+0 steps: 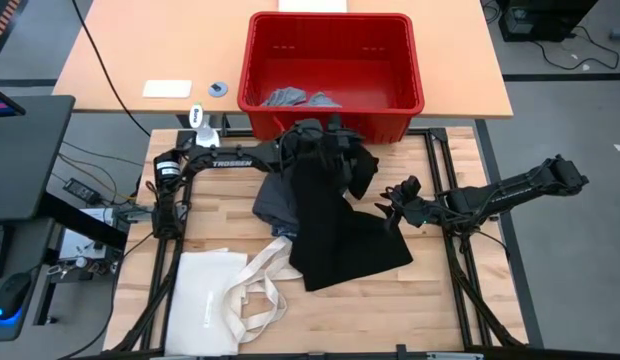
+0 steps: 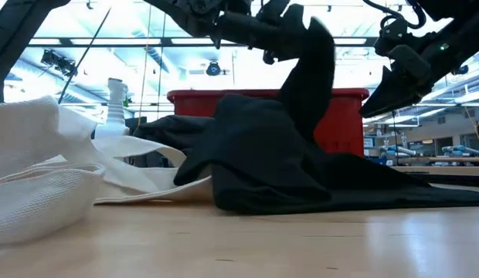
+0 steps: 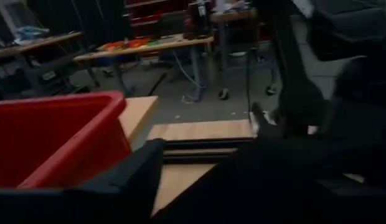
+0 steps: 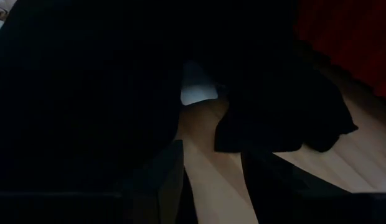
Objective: Fold Laundry from Bin
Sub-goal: Fold the black shirt
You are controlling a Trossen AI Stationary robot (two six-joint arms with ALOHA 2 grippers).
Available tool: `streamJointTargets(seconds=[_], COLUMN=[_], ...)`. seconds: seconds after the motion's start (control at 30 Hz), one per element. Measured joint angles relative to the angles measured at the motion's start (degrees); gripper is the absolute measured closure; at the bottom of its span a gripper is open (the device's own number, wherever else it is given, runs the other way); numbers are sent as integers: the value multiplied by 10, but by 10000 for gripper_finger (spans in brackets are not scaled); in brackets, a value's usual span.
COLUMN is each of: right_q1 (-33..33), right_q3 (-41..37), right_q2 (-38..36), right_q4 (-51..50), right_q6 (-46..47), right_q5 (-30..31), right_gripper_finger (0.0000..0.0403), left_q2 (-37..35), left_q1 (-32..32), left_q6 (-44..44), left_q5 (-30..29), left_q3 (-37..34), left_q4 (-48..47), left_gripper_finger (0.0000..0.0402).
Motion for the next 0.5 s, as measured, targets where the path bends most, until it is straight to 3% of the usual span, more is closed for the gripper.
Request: streamJointTargets(seconds=[0.17, 0.33, 0.43, 0.5], right_q1=[-6, -5, -6, -8], right_q3=[0, 0, 0, 0], right_q2=[0, 0, 1, 1], right_q4=[8, 50, 104, 154], right_q6=[-28, -66, -113, -144], right_q5=[23, 25, 24, 17], right_gripper_finger=[234, 234, 234, 234], left_q2=[-37, -117, -131, -130], left_q1=[-12, -26, -20, -11], left_q6=[58, 92, 106, 54], left_q5=[-9, -51, -97, -114], left_q3=[-1, 0, 0, 0], left_q4=[-78, -215, -190, -129], left_gripper_finger=[76, 66, 65, 65])
